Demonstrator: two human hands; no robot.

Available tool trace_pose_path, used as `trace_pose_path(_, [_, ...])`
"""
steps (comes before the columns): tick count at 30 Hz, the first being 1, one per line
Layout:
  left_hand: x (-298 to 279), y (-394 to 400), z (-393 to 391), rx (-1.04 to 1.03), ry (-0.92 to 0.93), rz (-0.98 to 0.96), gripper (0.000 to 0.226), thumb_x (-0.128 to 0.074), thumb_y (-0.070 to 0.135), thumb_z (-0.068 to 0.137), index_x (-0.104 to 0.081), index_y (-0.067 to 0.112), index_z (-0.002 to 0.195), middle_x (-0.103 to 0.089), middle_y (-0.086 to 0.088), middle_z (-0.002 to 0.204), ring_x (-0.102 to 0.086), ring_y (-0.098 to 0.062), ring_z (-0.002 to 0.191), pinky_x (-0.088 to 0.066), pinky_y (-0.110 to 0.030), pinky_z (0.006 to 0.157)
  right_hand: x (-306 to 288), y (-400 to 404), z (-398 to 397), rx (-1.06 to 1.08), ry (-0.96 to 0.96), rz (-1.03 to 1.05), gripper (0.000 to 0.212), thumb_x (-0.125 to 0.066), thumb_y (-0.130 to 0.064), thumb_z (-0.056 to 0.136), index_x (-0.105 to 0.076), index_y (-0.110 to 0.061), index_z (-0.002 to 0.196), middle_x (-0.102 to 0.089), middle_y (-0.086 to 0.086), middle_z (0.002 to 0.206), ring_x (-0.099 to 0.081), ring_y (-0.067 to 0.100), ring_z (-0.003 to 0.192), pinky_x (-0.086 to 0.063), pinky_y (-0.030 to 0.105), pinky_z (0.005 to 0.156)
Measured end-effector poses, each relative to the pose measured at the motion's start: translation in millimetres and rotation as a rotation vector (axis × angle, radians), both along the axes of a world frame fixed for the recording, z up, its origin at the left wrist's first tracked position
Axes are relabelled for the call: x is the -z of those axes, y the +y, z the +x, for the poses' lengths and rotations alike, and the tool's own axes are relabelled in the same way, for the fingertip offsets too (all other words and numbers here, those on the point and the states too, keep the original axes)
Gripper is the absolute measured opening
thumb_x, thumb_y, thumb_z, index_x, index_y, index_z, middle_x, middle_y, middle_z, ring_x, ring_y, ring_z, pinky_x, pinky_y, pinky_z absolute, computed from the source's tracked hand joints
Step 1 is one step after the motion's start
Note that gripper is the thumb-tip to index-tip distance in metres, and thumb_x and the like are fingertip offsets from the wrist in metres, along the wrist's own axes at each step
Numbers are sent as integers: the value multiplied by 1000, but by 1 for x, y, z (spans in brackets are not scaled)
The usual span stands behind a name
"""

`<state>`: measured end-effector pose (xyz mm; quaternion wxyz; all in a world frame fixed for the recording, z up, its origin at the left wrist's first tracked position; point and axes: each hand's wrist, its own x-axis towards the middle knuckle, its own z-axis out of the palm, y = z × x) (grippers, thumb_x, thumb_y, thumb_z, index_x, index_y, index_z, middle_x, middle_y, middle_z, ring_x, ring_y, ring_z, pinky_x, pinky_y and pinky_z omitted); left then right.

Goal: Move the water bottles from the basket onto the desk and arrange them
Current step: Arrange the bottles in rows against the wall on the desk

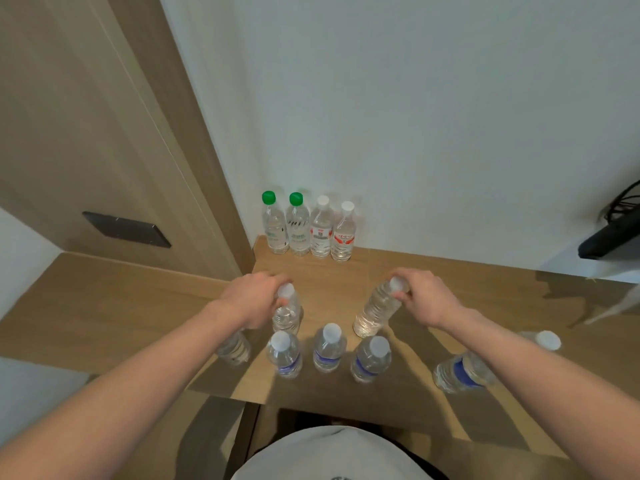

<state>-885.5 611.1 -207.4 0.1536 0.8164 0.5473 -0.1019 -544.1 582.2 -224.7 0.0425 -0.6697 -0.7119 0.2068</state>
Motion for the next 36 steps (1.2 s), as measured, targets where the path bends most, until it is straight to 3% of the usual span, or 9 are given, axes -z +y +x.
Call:
trace_pose_path(5, [0,14,19,67,4,46,34,-53,42,105,-50,29,137,-66,0,117,-60,-21,93,-47,-35,74,-5,-6,20,-13,15,-25,38,-72,-16,98,-65,-25,135,-71,1,131,-68,23,114,-54,47,103])
trace_pose_path(9, [-1,28,38,39,1,60,36,-51,46,104,-48,18,125,-65,-4,111,-53,-22,87,-51,-40,78,-9,-9,20,-16,0,-17,37,-74,-24,98,-65,-24,134,-71,-1,131,-67,21,115,-53,43,104])
trace_pose_path(16, [-10,54,92,78,-71,181,47,-45,55,104,-48,15,129,-67,-7,111,-65,-29,95,-56,-43,81,-16,-3,34,27,8,32,40,-74,-30,98,-65,-22,136,-70,-1,133,-65,24,120,-51,40,105])
trace_pose_path(21, [-26,92,143,76,-53,242,48,-47,54,104,-52,11,126,-67,-11,113,-65,-33,100,-48,-42,77,-24,30,61,81,22,43,34,-73,-29,99,-67,-23,132,-72,1,128,-66,27,117,-52,40,100])
trace_pose_path(28, [-22,141,202,16,-9,209,46,-50,49,105,-54,8,125,-64,-14,122,-63,-35,111,-42,-38,76,-29,85,84,96,-7,74,33,-69,-27,100,-66,-24,133,-70,2,133,-63,29,122,-50,39,99])
trace_pose_path(36, [-7,177,225,-125,-36,158,39,-57,40,104,-57,7,124,-66,-16,123,-63,-37,115,-48,-40,85,-22,143,77,63,-24,80,35,-67,-19,97,-69,-29,131,-72,4,131,-65,32,121,-53,38,96])
